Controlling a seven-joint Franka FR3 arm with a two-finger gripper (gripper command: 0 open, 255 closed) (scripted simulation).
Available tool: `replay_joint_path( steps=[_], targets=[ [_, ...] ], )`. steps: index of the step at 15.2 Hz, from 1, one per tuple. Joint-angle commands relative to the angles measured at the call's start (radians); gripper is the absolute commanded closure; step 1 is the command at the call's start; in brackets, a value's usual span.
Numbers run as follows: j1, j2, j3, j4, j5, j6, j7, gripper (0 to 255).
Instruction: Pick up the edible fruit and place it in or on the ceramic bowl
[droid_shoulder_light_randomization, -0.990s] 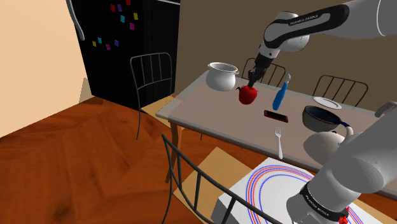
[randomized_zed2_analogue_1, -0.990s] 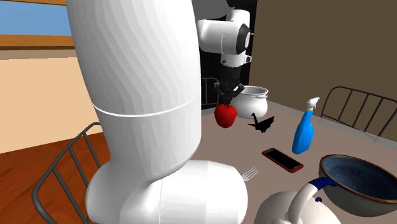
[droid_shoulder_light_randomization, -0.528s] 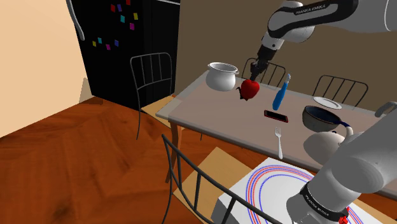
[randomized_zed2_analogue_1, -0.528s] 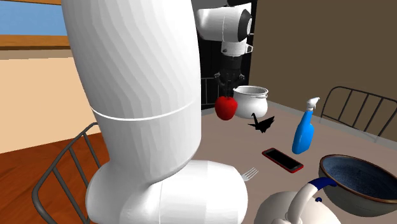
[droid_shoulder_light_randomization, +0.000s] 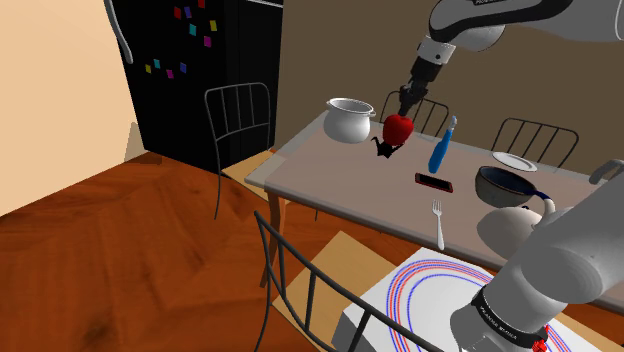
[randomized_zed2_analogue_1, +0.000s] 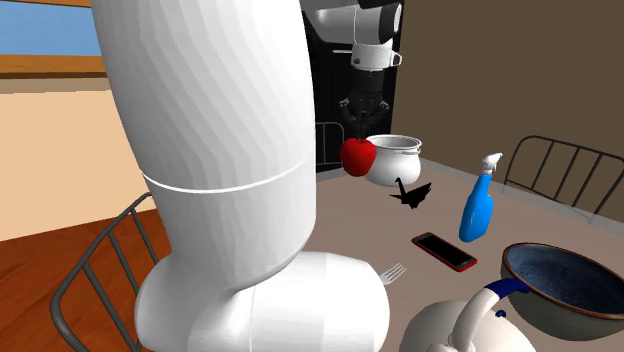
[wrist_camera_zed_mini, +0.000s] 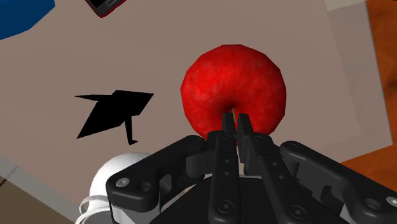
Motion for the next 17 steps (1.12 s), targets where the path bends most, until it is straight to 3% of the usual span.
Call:
replay_joint_path(
  steps=[1,9,17],
  targets=[
    [-0.013,-0.028,-0.016,-0.012,-0.009,-0.016,-0.025,255],
    [-0.087,-0.120,-0.121,-0.038,-0.051,-0.083,-0.183,255],
    [-0.149,-0.147,-0.247,0.010,-0.085,-0.158,-0.361,255]
  ],
)
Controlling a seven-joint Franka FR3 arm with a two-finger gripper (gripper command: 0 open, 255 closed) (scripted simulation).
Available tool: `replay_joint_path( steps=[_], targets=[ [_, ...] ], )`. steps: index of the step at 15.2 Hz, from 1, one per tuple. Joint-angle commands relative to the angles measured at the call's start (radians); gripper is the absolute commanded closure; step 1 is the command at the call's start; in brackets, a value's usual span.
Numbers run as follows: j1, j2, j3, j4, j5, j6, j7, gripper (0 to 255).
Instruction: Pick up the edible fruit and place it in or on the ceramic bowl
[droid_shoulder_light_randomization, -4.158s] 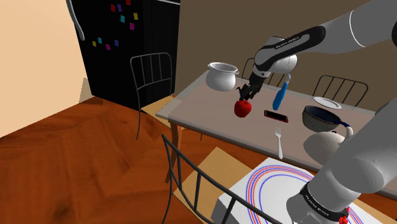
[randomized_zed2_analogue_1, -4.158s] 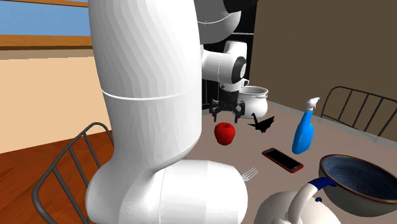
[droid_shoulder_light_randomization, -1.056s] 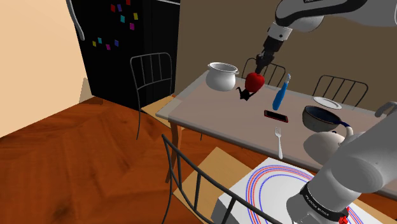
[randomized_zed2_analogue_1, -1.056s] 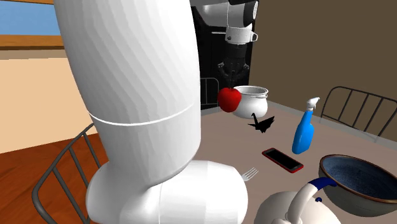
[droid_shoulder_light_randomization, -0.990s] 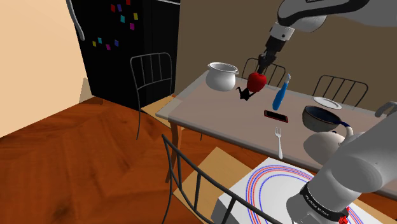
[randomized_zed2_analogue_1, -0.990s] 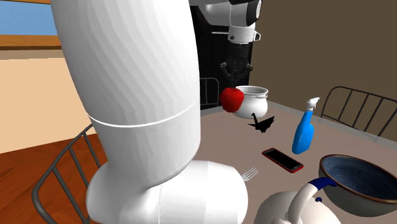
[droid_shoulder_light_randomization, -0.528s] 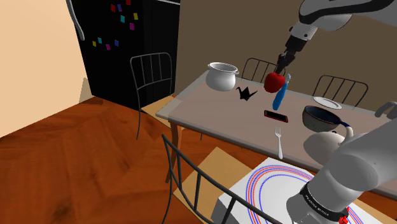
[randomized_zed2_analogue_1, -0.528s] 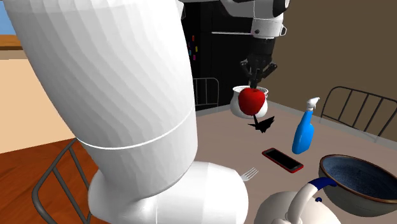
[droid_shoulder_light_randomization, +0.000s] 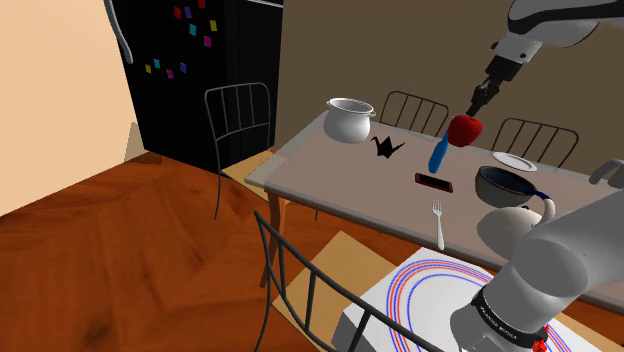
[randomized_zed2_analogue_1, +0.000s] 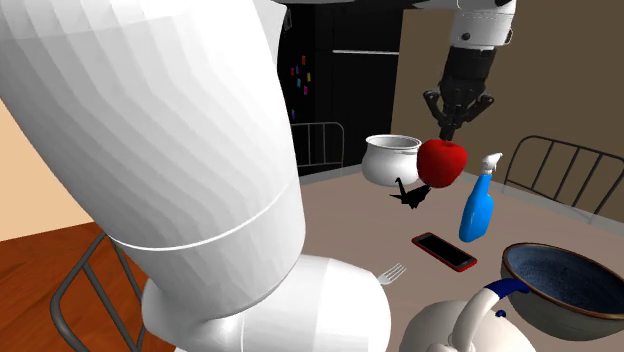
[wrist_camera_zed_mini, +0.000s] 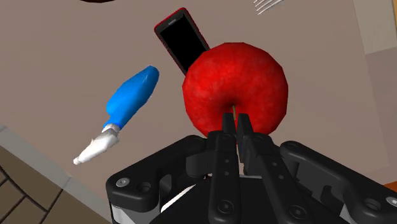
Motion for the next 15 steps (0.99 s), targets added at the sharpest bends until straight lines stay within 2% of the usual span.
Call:
replay_joint_path(
  steps=[1,9,15],
  targets=[
    [-0.013,0.005,-0.035,0.019,-0.004,-0.014,-0.049,255],
    [-0.052,0.067,-0.196,0.149,0.003,-0.091,-0.258,255],
    [-0.069,0.190,-0.356,0.299,0.070,-0.154,-0.452,255]
  ],
)
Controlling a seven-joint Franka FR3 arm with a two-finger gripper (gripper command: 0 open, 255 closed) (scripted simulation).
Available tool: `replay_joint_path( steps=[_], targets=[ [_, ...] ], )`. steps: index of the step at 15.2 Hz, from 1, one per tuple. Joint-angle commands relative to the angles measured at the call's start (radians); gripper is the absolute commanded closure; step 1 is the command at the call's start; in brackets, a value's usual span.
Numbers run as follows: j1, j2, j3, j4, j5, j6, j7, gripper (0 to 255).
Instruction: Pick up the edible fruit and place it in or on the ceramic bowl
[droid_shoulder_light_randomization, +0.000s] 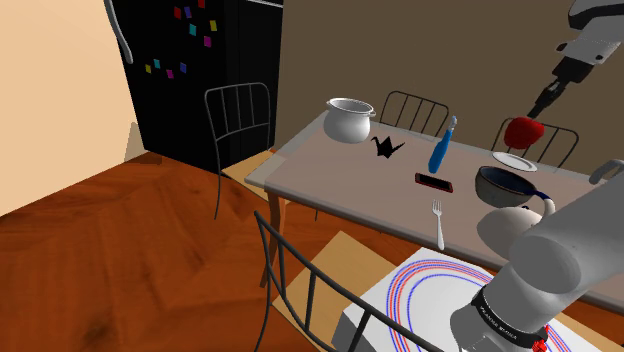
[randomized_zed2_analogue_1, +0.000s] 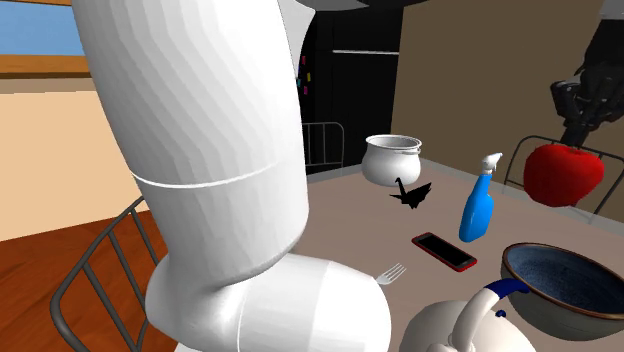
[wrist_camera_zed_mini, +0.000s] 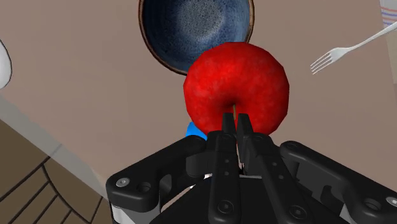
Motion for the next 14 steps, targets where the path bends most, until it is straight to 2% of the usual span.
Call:
replay_joint_path(
  steps=[1,3,14],
  targets=[
    [-0.007,0.060,-0.066,0.068,0.040,-0.031,-0.081,255],
    [-0.020,0.130,-0.129,0.130,0.093,-0.058,-0.160,255],
    [-0.025,0.085,-0.110,-0.049,0.058,0.096,-0.151,255]
  ],
)
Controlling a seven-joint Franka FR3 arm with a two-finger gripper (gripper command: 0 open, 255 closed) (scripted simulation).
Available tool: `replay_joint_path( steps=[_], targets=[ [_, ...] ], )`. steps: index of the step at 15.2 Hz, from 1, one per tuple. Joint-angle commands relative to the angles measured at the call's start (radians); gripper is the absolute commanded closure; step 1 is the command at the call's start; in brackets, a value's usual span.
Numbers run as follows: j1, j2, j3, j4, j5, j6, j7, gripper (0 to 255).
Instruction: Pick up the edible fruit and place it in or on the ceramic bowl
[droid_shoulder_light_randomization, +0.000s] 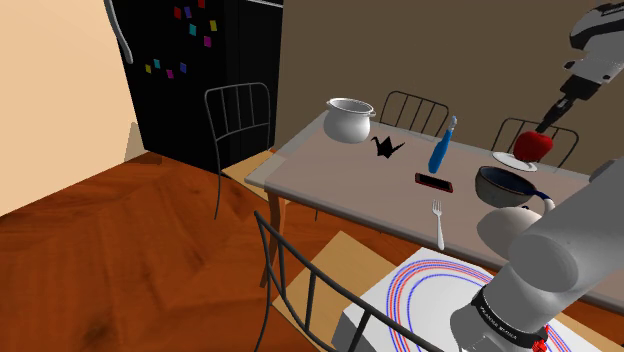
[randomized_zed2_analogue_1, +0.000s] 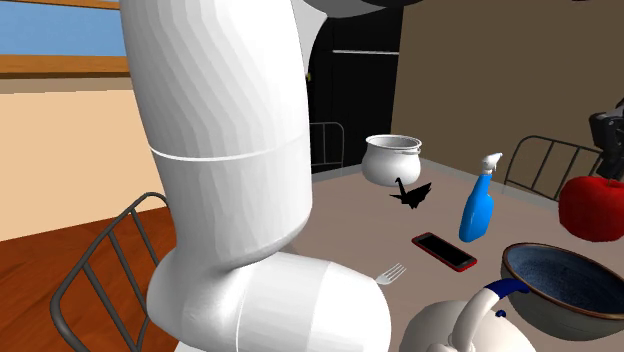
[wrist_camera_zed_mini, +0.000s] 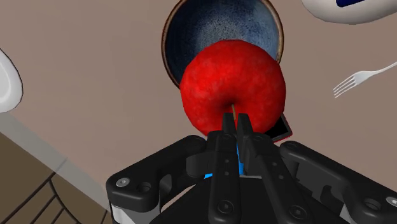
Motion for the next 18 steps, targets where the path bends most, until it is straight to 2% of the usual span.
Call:
replay_joint_path(
  steps=[1,15,18],
  targets=[
    [-0.001,-0.014,0.006,-0.039,-0.011,0.032,0.005,255],
    [-0.004,0.005,-0.010,-0.216,0.007,0.217,-0.030,255],
    [-0.004,0.005,-0.010,-0.216,0.007,0.217,-0.030,255]
  ],
)
